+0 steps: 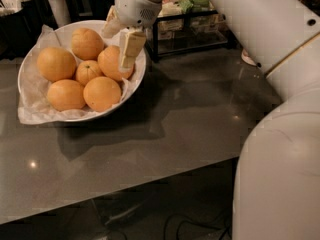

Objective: Pick orange from white bowl

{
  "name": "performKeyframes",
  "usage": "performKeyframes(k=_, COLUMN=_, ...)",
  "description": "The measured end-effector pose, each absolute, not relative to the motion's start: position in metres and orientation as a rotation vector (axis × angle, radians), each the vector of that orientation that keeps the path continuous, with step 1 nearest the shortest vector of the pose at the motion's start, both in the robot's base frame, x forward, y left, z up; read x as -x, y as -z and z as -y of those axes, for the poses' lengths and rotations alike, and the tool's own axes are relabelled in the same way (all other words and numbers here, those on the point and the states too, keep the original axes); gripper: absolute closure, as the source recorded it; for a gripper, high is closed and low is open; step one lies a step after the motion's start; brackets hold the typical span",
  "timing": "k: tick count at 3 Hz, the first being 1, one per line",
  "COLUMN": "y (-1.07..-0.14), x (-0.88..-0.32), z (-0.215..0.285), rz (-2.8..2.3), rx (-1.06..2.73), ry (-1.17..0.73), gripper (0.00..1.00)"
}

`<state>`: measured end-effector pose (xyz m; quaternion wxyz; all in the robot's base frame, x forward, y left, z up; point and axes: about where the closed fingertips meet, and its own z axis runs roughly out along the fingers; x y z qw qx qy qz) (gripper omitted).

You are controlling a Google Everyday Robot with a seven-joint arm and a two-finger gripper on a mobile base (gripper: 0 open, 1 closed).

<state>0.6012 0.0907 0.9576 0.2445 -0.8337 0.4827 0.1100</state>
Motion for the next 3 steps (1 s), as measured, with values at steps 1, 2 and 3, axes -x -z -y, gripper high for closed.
performKeyframes(k=1, y=-0.938, x=-0.61, z=-0.095, rz=-1.34, rx=2.264, ry=-0.371, gripper=0.32)
performKeyframes(k=2, y=-0.924, x=-0.612, z=-0.098, rz=-1.355, rx=2.257, ry=-0.43, gripper=0.31)
performKeyframes(k=3, y=-0.914, x=-0.613, z=-0.1, rz=-1.37, rx=2.248, ry=-0.465, gripper=0.31)
